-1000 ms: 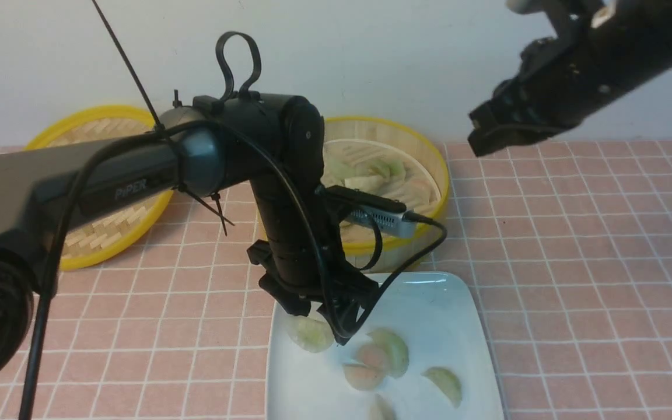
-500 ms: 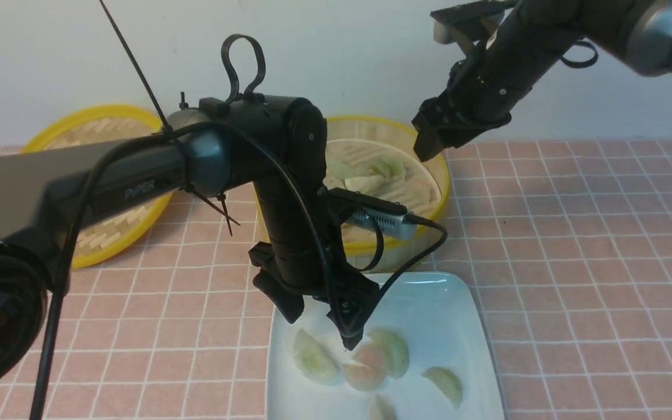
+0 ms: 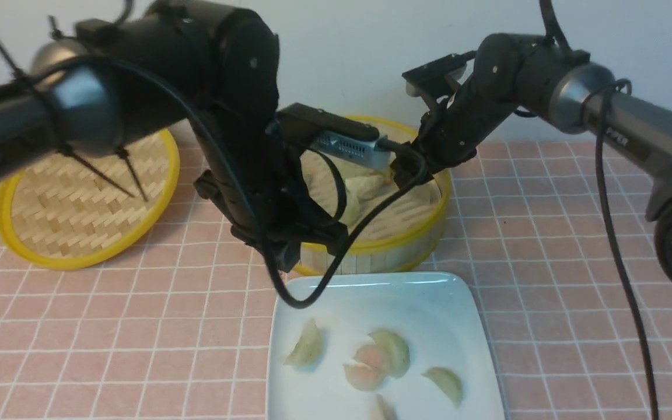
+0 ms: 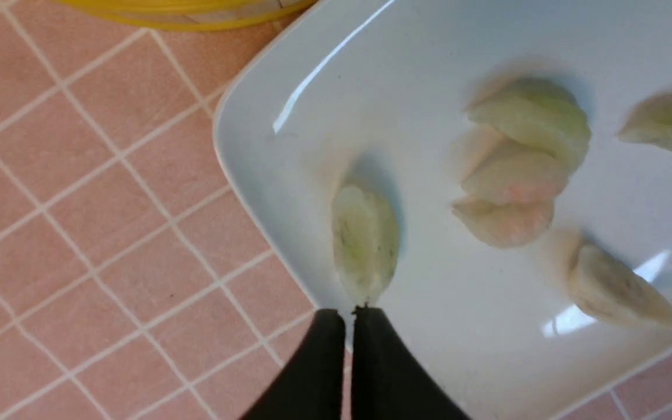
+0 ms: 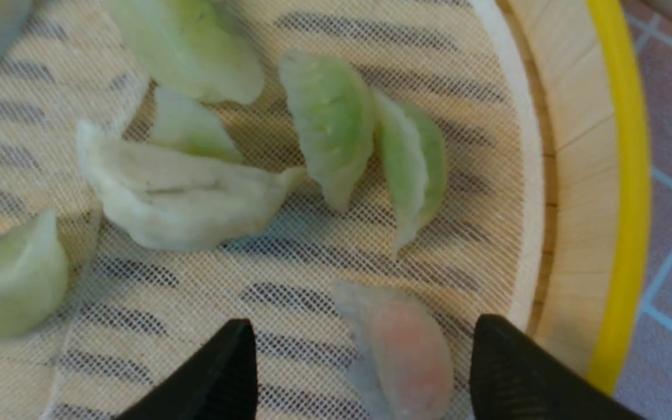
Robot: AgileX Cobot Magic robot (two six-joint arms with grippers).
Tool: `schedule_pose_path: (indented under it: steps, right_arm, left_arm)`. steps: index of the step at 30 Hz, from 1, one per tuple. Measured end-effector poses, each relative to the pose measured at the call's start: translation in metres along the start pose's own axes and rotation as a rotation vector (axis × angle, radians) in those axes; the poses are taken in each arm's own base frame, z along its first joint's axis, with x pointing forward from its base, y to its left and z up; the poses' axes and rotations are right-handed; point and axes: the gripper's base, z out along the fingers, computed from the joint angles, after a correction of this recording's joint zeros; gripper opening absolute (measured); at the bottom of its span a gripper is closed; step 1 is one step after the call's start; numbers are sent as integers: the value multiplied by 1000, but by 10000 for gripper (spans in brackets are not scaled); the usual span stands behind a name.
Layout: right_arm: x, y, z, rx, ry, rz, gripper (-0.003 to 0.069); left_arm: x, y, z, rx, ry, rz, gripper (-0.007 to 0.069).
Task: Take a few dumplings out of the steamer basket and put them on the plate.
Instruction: Use the right arm to grab a dumpling from inside the steamer, then use the right arm to put the dumpling into the plate
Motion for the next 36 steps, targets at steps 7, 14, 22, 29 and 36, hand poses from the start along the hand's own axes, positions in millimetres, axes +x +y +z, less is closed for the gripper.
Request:
schedule_pose_path:
  steps: [7,14,22,29,36]
  right_arm:
    - [3,6,23,77,28,-94,327]
    - [3,6,27,115,43,-108,185]
    - [-23,6,-12,136,66,-65,167]
    - [-55,18,-85,83,-120,18,167]
    - [-21,55,-176,-58,-79,72,167]
  left_arm:
    - [39,-4,-55,8,-101,-1,-6]
    - [55,-6,-88,16,-194,-5,-6]
    - [61,-5,-96,-9,-207,1,-6]
    - [61,-2,-96,-35,-206,6,-6]
    - [66,1,-104,-77,-232,16,-6]
